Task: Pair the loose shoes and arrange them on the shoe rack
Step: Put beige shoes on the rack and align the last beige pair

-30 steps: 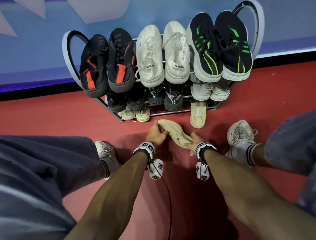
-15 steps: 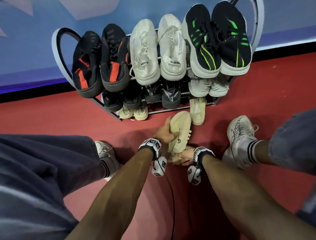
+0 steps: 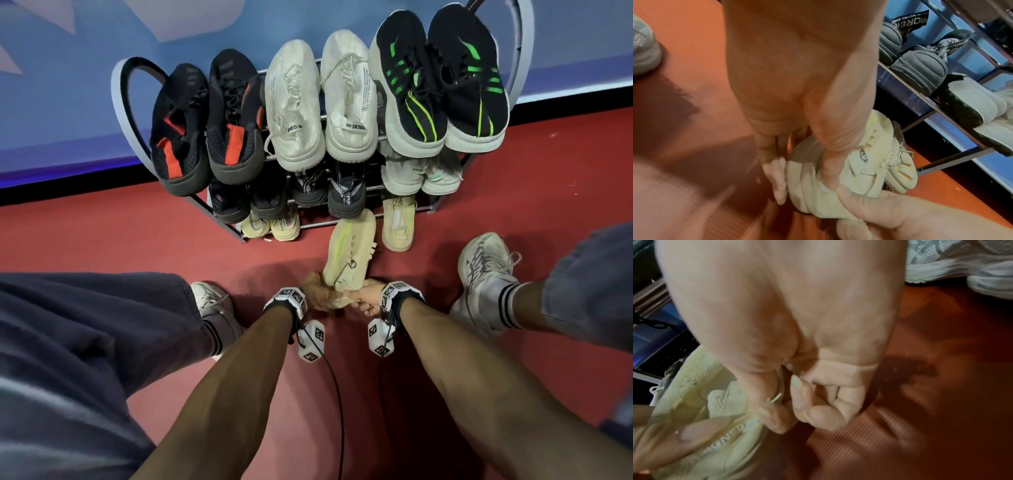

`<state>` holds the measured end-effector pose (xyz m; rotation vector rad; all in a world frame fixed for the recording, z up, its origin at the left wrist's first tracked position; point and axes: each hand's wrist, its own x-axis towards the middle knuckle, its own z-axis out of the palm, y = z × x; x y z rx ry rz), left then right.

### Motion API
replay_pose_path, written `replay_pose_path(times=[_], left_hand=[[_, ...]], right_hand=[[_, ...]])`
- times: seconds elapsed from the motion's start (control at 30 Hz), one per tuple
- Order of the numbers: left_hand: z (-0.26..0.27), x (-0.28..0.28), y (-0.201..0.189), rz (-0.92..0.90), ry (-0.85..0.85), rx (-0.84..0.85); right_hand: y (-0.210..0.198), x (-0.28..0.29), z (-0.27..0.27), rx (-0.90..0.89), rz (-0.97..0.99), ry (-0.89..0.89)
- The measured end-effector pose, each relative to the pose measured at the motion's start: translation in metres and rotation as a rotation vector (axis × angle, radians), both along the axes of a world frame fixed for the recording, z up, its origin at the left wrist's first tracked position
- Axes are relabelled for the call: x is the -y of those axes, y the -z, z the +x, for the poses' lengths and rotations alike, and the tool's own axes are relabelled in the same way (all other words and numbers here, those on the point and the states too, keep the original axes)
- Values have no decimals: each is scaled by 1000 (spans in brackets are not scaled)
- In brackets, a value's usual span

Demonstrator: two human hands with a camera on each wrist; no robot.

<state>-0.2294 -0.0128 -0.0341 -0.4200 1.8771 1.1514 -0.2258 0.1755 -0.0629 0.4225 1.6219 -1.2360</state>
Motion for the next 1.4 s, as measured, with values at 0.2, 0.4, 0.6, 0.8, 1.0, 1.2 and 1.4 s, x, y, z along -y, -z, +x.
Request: replay_pose_path(times=[0.2, 0.4, 0.6, 0.8, 1.0, 1.2, 1.4], left_hand=[[0, -4, 2, 27, -55, 122], [12, 8, 20, -81, -55, 26], [9, 7, 41, -84, -144, 0], [9, 0, 44, -66, -126, 11], [1, -19, 16, 10, -141, 83], [-12, -33, -28, 144, -182, 76], [-18, -36, -34, 100, -208, -80]], right_hand=[[6, 1, 9, -36, 72, 74], [10, -9, -6, -132, 145, 398], [2, -49, -58, -134, 202, 903], [4, -67, -71, -105, 60, 887], [-1, -71, -66, -98, 12, 873], [-30, -68, -67, -137, -50, 958], [-38, -81, -65, -140, -15, 1003]])
